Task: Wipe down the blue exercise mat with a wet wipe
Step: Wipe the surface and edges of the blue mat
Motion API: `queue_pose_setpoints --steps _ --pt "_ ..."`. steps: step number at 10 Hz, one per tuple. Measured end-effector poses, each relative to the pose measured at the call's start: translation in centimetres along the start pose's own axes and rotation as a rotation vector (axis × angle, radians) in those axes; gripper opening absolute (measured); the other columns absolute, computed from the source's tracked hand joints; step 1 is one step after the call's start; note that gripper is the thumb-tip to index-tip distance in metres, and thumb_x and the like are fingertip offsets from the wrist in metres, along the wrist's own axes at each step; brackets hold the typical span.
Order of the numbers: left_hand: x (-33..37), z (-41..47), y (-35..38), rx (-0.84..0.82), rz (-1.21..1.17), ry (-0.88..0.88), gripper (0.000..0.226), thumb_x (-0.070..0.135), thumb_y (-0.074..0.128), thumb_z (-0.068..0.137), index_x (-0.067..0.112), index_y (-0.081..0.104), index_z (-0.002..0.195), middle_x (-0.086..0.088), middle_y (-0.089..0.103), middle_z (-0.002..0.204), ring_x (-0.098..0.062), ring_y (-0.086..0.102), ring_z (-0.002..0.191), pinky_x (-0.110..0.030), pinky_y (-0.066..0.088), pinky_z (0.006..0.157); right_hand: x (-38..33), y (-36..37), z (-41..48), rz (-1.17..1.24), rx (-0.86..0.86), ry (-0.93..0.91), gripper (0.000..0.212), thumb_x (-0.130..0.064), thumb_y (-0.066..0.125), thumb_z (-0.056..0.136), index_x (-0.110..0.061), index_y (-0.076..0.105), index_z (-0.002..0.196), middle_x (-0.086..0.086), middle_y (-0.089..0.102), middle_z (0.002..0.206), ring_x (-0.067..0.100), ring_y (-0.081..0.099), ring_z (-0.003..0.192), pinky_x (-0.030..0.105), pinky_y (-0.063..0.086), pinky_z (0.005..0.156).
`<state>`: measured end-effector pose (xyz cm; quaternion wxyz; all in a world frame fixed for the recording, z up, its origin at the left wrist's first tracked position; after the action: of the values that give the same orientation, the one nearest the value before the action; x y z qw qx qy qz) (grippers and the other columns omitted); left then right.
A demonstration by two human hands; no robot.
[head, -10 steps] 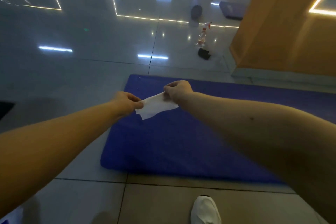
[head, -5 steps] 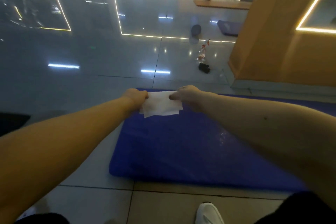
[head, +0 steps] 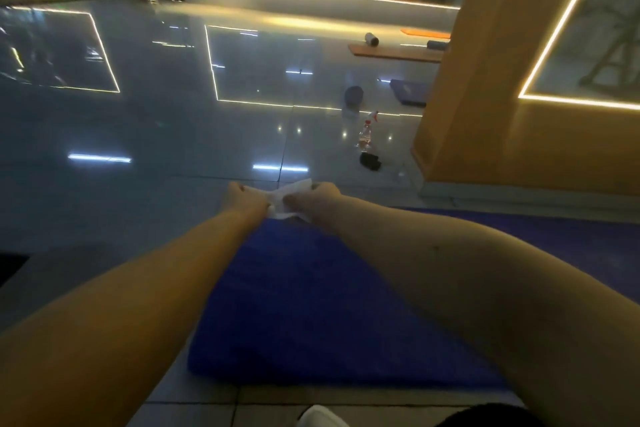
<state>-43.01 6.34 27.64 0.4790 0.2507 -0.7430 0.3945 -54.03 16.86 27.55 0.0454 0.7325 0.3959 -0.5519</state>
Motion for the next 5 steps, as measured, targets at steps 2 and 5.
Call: queue_pose_setpoints --steps 2,5 --pt "-4.8 6.3 5.0 -0.051 0.068 -0.017 0.033 0.012 0.068 0.080 0.009 0.050 0.107 -0.020 0.060 0.106 -0.043 0.063 0.102 -0.052 0.055 0.091 2.9 2.7 6.3 -0.522 0.001 -0.014 0.019 -0.028 0.044 0.102 -0.026 0.051 0.120 -0.001 0.060 0.105 0.026 0.064 0.110 0.036 0.051 0.080" --pt "-14.6 11.2 11.2 -0.174 0.200 0.057 0.041 0.019 0.063 0.097 0.011 0.048 0.134 -0.007 0.058 0.115 -0.018 0.058 0.092 -0.026 0.047 0.066 13.1 9.3 15.0 0.310 -0.198 0.406 0.058 -0.049 0.067 0.092 -0.013 0.058 0.136 0.008 0.068 0.117 0.025 0.067 0.106 0.037 0.059 0.080"
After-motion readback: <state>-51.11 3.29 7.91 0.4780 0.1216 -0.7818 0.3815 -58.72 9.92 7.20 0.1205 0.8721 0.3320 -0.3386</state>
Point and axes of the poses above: each hand's wrist, its own z-axis towards the middle knuckle, its own y-axis out of the palm, x = y × z, the point moved 2 cm from there along z, towards the middle knuckle
